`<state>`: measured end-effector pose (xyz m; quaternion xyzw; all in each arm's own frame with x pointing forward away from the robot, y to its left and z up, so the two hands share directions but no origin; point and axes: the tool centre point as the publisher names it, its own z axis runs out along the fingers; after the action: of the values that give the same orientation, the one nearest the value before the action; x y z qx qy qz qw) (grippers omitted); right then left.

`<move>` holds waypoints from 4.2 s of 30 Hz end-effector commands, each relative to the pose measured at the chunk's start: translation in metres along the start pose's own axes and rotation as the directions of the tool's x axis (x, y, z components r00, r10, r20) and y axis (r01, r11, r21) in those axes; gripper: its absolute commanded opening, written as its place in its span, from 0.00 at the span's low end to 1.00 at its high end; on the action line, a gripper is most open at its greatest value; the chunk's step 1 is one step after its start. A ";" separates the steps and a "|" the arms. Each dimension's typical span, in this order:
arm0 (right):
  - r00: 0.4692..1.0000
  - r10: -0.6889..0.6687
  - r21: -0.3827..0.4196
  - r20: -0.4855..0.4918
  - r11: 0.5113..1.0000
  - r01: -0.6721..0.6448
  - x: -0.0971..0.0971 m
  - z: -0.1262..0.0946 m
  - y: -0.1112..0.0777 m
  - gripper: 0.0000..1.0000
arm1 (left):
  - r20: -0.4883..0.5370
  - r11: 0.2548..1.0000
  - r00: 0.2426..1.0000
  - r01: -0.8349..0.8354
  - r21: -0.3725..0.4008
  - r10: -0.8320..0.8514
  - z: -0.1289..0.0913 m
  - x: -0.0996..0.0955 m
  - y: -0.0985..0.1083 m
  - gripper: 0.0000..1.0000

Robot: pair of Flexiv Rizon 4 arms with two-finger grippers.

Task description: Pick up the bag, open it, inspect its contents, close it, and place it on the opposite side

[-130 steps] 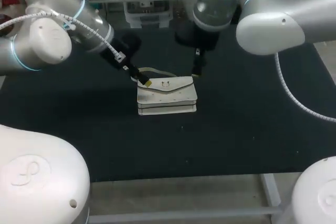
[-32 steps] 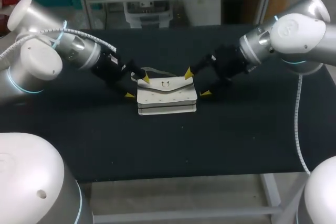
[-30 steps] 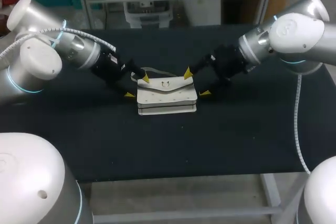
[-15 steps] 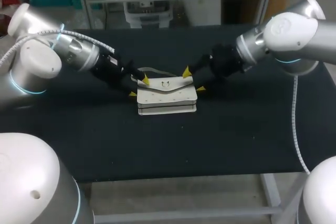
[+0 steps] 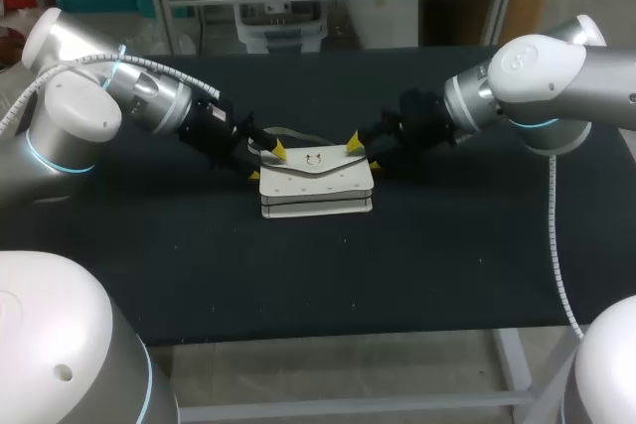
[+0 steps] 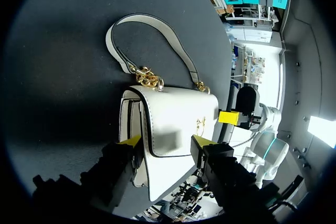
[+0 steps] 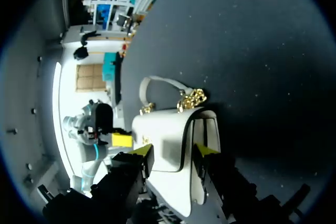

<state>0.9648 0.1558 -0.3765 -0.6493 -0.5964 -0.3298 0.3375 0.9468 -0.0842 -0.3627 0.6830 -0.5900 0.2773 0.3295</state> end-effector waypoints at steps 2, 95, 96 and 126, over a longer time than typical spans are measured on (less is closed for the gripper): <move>1.000 -0.003 -0.003 -0.010 1.000 0.003 -0.004 0.005 0.004 0.45 | -0.014 1.000 1.000 0.000 -0.017 0.000 0.008 -0.003 -0.011 0.49; 0.991 -0.102 -0.170 -0.088 0.982 0.086 -0.010 -0.003 -0.020 1.00 | -0.204 0.996 0.975 0.082 -0.046 -0.090 0.020 -0.014 0.022 1.00; 0.991 -0.102 -0.170 -0.089 0.982 0.085 -0.010 -0.002 -0.020 1.00 | -0.214 0.995 0.972 0.087 -0.043 -0.094 0.021 -0.015 0.022 1.00; 0.986 -0.126 -0.209 -0.113 0.973 0.100 -0.007 -0.010 -0.017 0.61 | -0.314 0.995 0.944 0.102 -0.007 -0.099 0.015 0.007 0.018 0.00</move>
<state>0.9482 0.1415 -0.3706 -0.6265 -0.5744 -0.4462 0.2802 0.9310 -0.0946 -0.3664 0.6602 -0.4956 0.3637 0.4316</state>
